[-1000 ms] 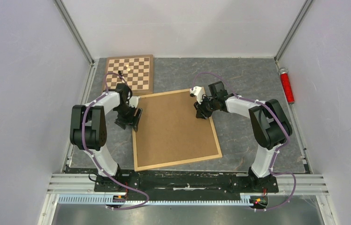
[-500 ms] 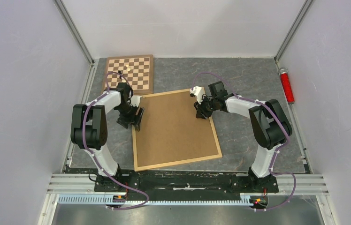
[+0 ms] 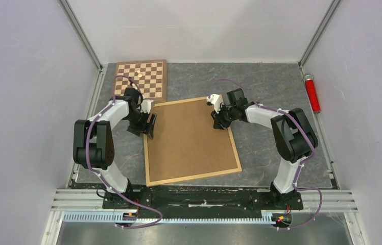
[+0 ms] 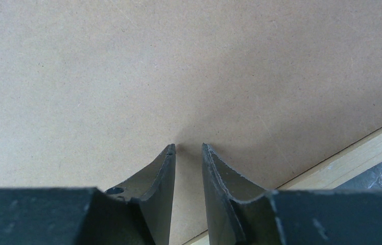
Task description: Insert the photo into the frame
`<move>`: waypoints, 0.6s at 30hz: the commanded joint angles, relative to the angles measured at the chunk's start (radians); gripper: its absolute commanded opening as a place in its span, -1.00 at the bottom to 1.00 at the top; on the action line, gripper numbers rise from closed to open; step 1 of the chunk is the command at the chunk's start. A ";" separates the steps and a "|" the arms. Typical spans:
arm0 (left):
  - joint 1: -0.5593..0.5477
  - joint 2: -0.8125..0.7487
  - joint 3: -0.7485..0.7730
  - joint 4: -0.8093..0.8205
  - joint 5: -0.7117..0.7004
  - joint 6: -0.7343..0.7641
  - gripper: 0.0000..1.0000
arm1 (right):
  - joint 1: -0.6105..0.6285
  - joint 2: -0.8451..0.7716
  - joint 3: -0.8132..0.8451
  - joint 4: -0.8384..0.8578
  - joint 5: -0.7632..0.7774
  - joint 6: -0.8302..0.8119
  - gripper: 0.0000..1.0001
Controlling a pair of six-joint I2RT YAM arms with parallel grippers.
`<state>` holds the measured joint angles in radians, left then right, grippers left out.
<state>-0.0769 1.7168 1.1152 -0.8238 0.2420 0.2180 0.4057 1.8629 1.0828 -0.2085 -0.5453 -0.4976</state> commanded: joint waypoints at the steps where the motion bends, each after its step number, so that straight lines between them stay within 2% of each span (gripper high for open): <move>1: 0.044 -0.035 0.012 0.004 -0.052 0.024 0.55 | 0.013 0.082 -0.059 -0.194 0.024 0.022 -0.44; 18: 0.053 0.019 -0.031 0.017 -0.122 0.038 0.53 | 0.013 0.085 -0.057 -0.193 0.024 0.021 -0.44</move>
<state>-0.0238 1.7237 1.1023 -0.8223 0.1295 0.2184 0.4057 1.8629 1.0828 -0.2085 -0.5453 -0.4980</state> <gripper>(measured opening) 0.771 0.284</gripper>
